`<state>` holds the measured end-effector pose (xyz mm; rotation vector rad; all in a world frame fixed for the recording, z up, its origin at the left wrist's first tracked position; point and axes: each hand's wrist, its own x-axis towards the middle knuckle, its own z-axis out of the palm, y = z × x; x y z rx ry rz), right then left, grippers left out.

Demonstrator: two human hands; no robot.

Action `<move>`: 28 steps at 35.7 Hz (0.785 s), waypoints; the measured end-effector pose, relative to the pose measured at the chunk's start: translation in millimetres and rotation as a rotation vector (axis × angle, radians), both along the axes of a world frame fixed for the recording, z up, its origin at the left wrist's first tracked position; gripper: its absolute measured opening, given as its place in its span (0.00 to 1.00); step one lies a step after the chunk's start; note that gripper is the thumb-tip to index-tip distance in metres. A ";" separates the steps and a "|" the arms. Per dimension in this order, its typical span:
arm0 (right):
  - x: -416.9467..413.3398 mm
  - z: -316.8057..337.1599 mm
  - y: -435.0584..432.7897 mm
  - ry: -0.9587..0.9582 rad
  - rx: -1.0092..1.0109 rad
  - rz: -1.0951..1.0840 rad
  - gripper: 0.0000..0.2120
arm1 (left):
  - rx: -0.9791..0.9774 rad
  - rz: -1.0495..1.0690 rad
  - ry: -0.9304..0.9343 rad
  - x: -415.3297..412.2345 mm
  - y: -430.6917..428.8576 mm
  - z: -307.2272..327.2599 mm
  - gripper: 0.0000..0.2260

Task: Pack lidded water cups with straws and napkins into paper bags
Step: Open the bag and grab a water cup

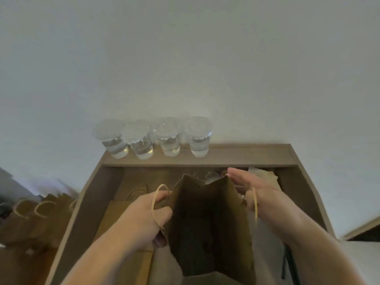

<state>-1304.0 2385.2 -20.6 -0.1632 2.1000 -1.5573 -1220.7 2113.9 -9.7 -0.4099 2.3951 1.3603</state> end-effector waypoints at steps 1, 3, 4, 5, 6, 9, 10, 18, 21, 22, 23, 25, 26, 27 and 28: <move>-6.3 5.5 2.5 0.025 -0.059 -0.018 0.33 | -0.005 0.050 -0.008 3.3 1.9 0.0 0.14; -17.9 20.5 2.2 0.111 -0.095 -0.027 0.31 | 0.047 0.155 -0.042 11.4 4.5 0.8 0.16; -24.5 27.9 0.1 0.167 -0.074 -0.014 0.31 | 0.086 0.183 -0.057 16.3 5.3 2.2 0.15; -33.4 35.1 -4.1 0.222 -0.042 -0.003 0.32 | 0.111 0.198 -0.062 21.4 5.2 4.3 0.14; -42.2 42.1 -9.0 0.273 -0.026 -0.005 0.33 | 0.123 0.210 -0.062 25.8 4.4 6.5 0.13; -72.8 55.7 -31.2 0.456 -0.034 -0.094 0.28 | 0.199 0.266 -0.055 39.2 1.9 14.7 0.12; -84.9 57.3 -41.3 0.532 0.005 -0.129 0.24 | 0.235 0.282 -0.052 42.6 1.5 17.0 0.11; -152.5 38.6 -117.5 0.460 0.487 -0.026 0.55 | 0.246 0.330 -0.062 53.8 -14.4 9.2 0.11; -161.2 30.7 -132.0 0.434 0.577 -0.005 0.56 | 0.212 0.301 -0.059 53.3 -21.2 3.2 0.10; -164.3 28.6 -135.8 0.440 0.599 -0.010 0.54 | 0.208 0.294 -0.052 53.3 -22.7 2.1 0.10; -166.9 27.6 -138.9 0.448 0.621 -0.019 0.52 | 0.208 0.291 -0.046 53.4 -24.5 1.3 0.10; -170.5 29.2 -142.7 0.447 0.654 -0.032 0.52 | 0.220 0.295 -0.031 52.7 -27.3 -0.5 0.11; -171.1 31.5 -143.1 0.440 0.663 -0.025 0.53 | 0.228 0.298 -0.021 52.0 -29.0 -1.6 0.11; -169.8 35.3 -142.4 0.434 0.674 -0.008 0.54 | 0.236 0.298 -0.010 51.1 -30.6 -2.8 0.11; -166.9 40.3 -141.2 0.435 0.689 0.016 0.54 | 0.246 0.299 0.001 50.1 -32.0 -4.2 0.10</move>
